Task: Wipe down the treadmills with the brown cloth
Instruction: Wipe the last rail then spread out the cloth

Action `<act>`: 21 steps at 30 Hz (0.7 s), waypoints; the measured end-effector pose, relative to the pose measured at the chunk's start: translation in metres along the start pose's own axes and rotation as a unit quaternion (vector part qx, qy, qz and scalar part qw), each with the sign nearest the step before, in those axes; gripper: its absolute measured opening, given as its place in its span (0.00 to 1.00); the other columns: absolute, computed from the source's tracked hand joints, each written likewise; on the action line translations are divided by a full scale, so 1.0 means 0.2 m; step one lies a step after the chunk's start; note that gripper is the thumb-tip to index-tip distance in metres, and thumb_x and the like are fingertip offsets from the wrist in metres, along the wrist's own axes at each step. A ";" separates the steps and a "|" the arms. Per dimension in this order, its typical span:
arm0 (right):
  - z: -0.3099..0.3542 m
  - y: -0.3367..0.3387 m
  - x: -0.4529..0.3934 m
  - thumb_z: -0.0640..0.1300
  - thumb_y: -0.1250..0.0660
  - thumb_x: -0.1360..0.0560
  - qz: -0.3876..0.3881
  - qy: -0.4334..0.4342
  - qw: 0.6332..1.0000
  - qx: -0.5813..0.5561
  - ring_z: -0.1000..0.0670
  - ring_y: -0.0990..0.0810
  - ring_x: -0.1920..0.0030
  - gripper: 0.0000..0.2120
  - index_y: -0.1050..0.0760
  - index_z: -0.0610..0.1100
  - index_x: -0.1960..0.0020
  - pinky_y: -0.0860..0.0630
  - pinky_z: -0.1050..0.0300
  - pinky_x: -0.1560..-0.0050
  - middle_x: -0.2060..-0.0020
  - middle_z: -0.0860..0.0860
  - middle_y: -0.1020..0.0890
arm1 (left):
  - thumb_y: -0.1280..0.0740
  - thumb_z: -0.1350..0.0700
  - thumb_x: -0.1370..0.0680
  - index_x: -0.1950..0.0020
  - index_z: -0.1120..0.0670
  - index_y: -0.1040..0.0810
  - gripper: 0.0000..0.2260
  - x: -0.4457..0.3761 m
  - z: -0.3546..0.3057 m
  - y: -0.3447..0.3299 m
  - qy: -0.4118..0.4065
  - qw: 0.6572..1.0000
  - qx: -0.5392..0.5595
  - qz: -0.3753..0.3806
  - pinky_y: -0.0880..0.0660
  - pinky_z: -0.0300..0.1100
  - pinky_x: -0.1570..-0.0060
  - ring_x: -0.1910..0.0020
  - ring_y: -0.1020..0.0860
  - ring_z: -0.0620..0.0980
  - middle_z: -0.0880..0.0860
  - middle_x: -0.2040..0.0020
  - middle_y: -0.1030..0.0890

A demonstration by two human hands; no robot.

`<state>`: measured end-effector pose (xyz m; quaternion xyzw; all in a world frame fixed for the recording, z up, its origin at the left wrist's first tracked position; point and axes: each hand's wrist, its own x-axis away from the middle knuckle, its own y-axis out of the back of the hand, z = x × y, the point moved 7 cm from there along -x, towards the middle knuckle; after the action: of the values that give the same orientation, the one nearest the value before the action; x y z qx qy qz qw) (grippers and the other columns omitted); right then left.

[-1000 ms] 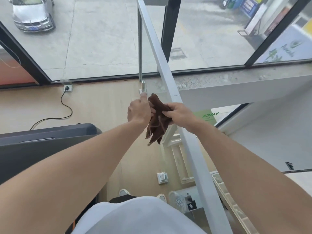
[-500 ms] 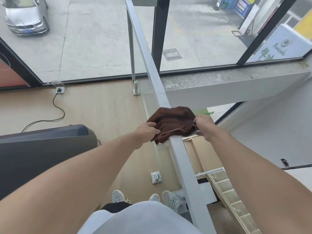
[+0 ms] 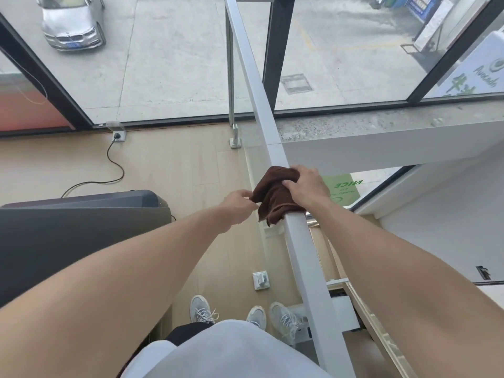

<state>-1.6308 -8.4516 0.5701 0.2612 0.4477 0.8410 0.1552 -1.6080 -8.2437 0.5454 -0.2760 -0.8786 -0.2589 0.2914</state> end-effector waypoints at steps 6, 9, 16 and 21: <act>0.17 0.12 -0.14 0.52 0.34 0.20 -0.056 0.004 0.997 -0.057 0.43 0.20 0.42 0.07 0.23 0.56 0.43 0.24 0.49 0.43 0.42 0.50 0.17 | 0.33 0.56 0.20 0.28 0.52 0.27 0.20 -0.02 -0.12 0.26 -0.025 0.997 -0.007 -0.079 0.25 0.51 0.34 0.37 0.23 0.55 0.53 0.34 0.22; 0.26 0.17 -0.25 0.52 0.35 0.20 -0.075 0.002 0.995 -0.068 0.44 0.20 0.40 0.09 0.24 0.55 0.40 0.24 0.49 0.40 0.41 0.50 0.18 | 0.33 0.57 0.20 0.29 0.52 0.28 0.19 -0.04 -0.14 0.34 -0.029 0.995 -0.001 -0.095 0.25 0.52 0.34 0.37 0.22 0.54 0.52 0.34 0.22; 0.33 0.05 -0.46 0.53 0.25 0.25 0.000 -0.031 0.998 -0.057 0.40 0.24 0.32 0.38 0.39 0.47 0.22 0.26 0.46 0.33 0.30 0.45 0.26 | 0.33 0.56 0.20 0.28 0.51 0.28 0.20 -0.08 -0.12 0.43 -0.024 0.992 0.015 -0.125 0.26 0.50 0.34 0.37 0.22 0.53 0.50 0.35 0.22; 0.33 -0.13 -0.46 0.44 0.27 0.25 0.065 -0.034 0.997 -0.002 0.37 0.30 0.27 0.53 0.63 0.52 0.16 0.27 0.42 0.32 0.19 0.47 0.44 | 0.32 0.56 0.20 0.28 0.51 0.27 0.20 -0.08 0.00 0.45 0.004 0.992 0.033 -0.124 0.25 0.51 0.34 0.38 0.22 0.53 0.50 0.35 0.22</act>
<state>-1.5175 -8.4388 0.5520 0.3176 0.4229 0.8407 0.1159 -1.5400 -8.1855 0.5613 -0.1540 -0.9130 -0.2655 0.2689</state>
